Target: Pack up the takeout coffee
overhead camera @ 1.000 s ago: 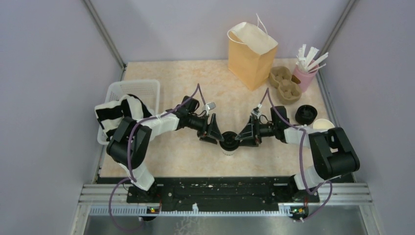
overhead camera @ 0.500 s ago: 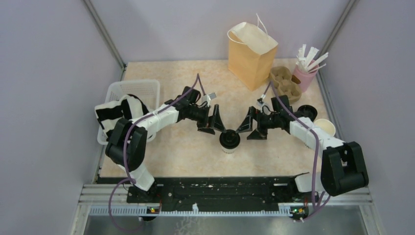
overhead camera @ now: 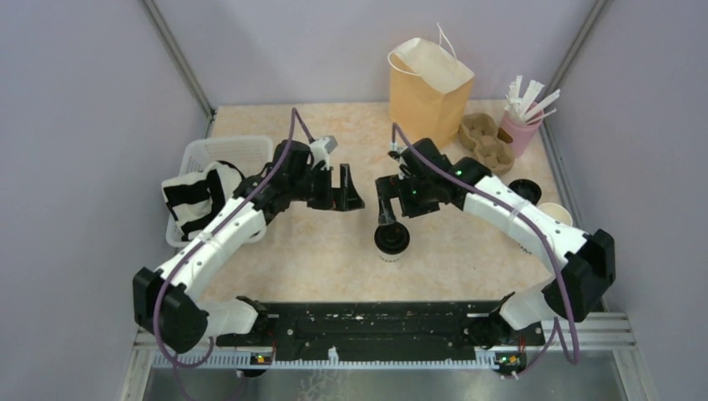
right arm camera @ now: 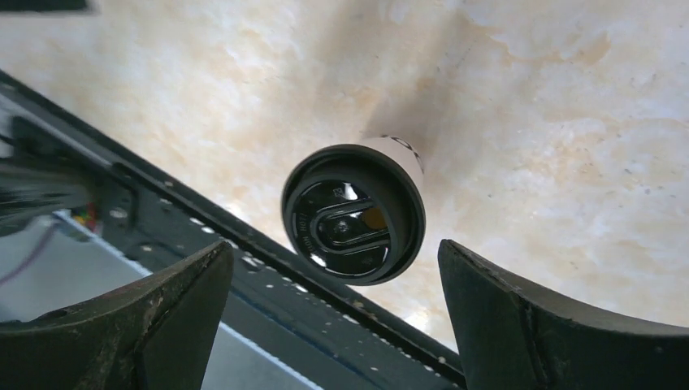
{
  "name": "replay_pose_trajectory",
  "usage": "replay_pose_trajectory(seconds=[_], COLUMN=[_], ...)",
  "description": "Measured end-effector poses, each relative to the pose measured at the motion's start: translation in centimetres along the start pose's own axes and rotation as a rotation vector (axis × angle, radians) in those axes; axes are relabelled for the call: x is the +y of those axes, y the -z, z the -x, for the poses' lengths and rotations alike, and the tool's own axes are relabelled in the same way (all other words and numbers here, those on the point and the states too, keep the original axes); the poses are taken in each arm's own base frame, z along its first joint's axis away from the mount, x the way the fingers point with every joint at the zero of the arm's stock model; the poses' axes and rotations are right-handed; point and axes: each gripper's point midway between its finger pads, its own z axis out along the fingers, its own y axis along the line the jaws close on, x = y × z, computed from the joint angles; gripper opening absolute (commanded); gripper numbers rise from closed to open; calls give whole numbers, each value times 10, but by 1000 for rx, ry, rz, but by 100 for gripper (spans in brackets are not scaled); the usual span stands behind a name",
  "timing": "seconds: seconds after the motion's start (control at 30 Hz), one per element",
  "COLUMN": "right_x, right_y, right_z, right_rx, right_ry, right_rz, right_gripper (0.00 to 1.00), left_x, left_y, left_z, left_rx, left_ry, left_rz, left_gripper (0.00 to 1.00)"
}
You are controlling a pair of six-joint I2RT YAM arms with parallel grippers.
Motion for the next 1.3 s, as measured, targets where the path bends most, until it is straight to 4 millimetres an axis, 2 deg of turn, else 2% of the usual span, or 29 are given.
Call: replay_pose_trajectory(seconds=[0.07, 0.17, 0.27, 0.37, 0.5, 0.73, 0.9, 1.1, 1.23, 1.3], right_x=[2, -2, -4, 0, 5, 0, -3, -11, -27, -48], right_y=[-6, -20, -30, -34, -34, -39, -44, -43, -41, -36], right_z=[-6, -21, -34, -39, -39, -43, -47, -41, -32, -23], right_rx=[27, 97, 152, 172, 166, 181, 198, 165, 135, 106], right_ry=[49, 121, 185, 230, 258, 297, 313, 297, 247, 185], right_rz=[-52, -144, -200, -215, -224, -285, -317, -375, -422, -454], right_gripper=[95, 95, 95, 95, 90, 84, 74, 63, 61, 61], left_x=[-2, 5, 15, 22, 25, 27, 27, 27, 28, 28], left_y=[14, 28, 33, 34, 33, 33, 33, 33, 33, 32], left_z=[9, 10, 6, 3, 1, 2, 2, 2, 2, 2], left_rx=[-68, -134, -163, -170, -169, -176, -176, -176, -173, -167], left_ry=[-18, -19, -3, 10, 20, 26, 27, 26, 12, 2], left_rz=[27, 81, 129, 158, 171, 183, 183, 183, 183, 182], left_gripper=[98, 98, 98, 98, 98, 98, 98, 98, 98, 98])
